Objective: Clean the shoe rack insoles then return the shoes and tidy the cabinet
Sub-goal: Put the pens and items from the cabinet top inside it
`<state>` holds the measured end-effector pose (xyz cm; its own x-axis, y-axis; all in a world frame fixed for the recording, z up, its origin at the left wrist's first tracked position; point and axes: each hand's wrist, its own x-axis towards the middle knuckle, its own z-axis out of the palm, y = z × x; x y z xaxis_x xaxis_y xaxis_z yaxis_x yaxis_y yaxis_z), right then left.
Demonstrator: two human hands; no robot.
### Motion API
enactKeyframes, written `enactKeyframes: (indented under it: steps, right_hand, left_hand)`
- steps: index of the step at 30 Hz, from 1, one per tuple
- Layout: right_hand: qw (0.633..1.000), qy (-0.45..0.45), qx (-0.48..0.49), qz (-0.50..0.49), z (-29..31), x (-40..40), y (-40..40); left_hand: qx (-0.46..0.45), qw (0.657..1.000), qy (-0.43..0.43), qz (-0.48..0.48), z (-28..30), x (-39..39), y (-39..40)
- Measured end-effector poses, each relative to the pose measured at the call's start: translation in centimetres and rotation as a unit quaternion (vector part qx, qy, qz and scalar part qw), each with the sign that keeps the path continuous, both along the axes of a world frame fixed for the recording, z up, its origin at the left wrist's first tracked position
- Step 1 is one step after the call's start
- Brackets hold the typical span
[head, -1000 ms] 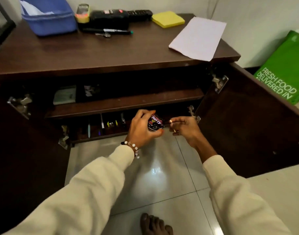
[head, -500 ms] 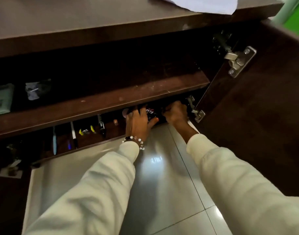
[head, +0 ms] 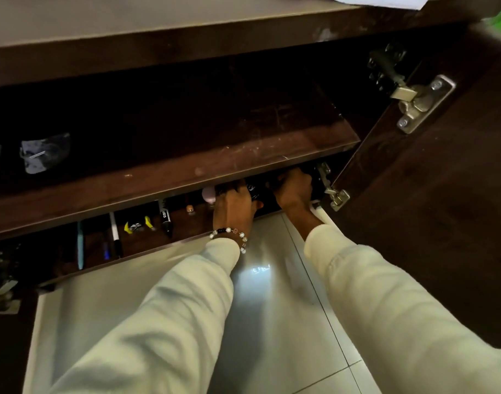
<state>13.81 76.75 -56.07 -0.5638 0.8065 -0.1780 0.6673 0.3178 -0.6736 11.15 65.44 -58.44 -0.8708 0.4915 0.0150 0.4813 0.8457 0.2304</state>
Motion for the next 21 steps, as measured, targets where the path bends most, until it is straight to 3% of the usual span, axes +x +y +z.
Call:
enactKeyframes:
  steps: [3, 6, 10, 16, 21]
  right_hand:
    - [0.999, 0.023, 0.021, -0.023, 0.7, 1.2, -0.1]
    - [0.997, 0.059, -0.002, -0.052, 1.8, 2.7, -0.6]
    - [0.989, 0.105, -0.077, -0.077, 4.2, 4.6, -1.9]
    - [0.973, 0.183, -0.112, -0.09, 11.9, 8.3, -4.7]
    - [0.975, 0.138, -0.17, 0.044, 19.5, 12.0, -5.5]
  left_hand:
    - [-0.041, 0.995, 0.078, -0.037, 2.0, 0.9, -0.7]
    - [0.019, 0.98, 0.185, -0.067, 3.6, 2.5, -2.0]
    - [0.132, 0.989, -0.02, -0.057, 4.8, 3.5, -3.2]
    - [0.343, 0.933, -0.107, -0.016, 12.0, 6.7, -5.6]
    - [0.447, 0.883, -0.126, -0.062, 18.5, 8.7, -8.4]
